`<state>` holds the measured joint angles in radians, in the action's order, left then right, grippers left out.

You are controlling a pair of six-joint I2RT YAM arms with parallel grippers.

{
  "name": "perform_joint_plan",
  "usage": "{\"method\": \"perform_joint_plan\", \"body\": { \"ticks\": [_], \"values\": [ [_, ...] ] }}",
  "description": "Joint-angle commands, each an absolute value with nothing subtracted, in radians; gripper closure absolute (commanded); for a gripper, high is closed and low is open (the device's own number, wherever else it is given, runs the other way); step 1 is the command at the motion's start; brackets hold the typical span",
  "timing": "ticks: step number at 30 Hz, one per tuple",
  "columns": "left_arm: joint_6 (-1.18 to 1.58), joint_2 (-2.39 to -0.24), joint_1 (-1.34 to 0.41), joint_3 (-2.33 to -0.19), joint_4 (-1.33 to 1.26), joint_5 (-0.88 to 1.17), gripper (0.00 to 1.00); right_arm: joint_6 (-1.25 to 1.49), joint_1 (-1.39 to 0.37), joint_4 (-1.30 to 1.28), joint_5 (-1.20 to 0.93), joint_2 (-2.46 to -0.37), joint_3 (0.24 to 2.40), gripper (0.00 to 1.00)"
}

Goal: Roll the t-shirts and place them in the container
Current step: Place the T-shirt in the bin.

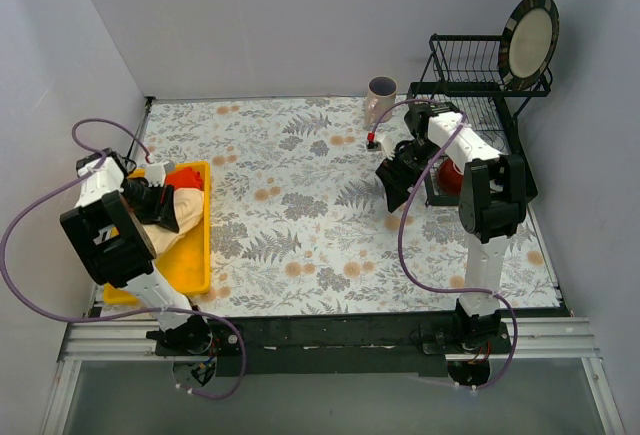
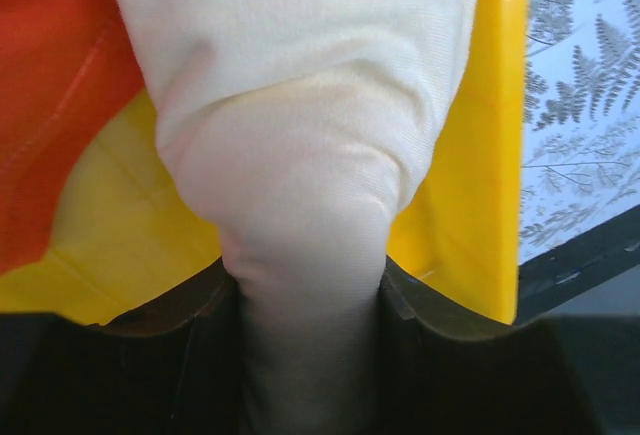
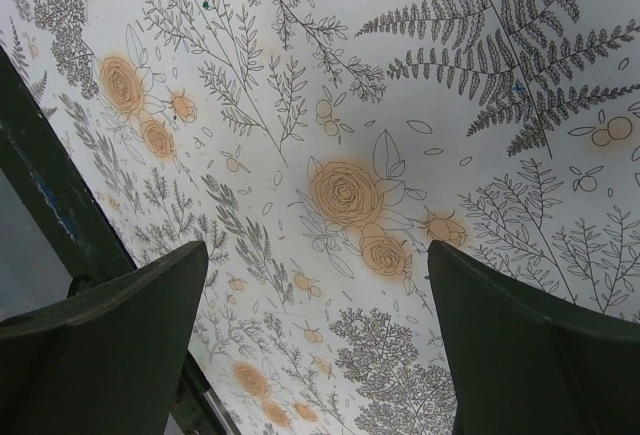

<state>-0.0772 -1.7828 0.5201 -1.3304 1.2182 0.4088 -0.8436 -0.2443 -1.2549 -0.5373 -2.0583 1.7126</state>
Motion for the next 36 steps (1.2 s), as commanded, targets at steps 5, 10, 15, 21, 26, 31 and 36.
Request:
{"method": "perform_joint_plan", "body": {
  "ticks": [5,10,15,21,26,31,36],
  "values": [
    [0.090,-1.612,0.495,-1.287,1.243,0.462,1.00,-0.830,-0.261,-1.264,-0.563,-2.066,1.772,0.01],
    [0.193,-1.595,0.495,-1.284,1.168,0.430,1.00,-0.830,-0.275,-1.264,-0.558,-2.071,1.772,0.01],
    [0.336,-1.575,0.495,-1.209,1.098,0.457,1.00,-0.831,-0.284,-1.267,-0.554,-2.059,1.756,0.01],
    [0.462,-1.464,0.485,-1.045,0.936,0.479,1.00,-0.834,-0.287,-1.262,-0.551,-2.042,1.723,0.01],
    [0.523,-1.328,0.477,-0.939,0.761,0.485,1.00,-0.833,-0.285,-1.262,-0.554,-2.033,1.704,0.01],
    [0.580,-1.319,0.474,-0.884,0.677,0.512,1.00,-0.833,-0.287,-1.264,-0.555,-2.022,1.677,0.01],
    [0.624,-1.302,0.453,-0.827,0.627,0.503,1.00,-0.831,-0.290,-1.264,-0.568,-2.022,1.660,0.01]
  ]
}}
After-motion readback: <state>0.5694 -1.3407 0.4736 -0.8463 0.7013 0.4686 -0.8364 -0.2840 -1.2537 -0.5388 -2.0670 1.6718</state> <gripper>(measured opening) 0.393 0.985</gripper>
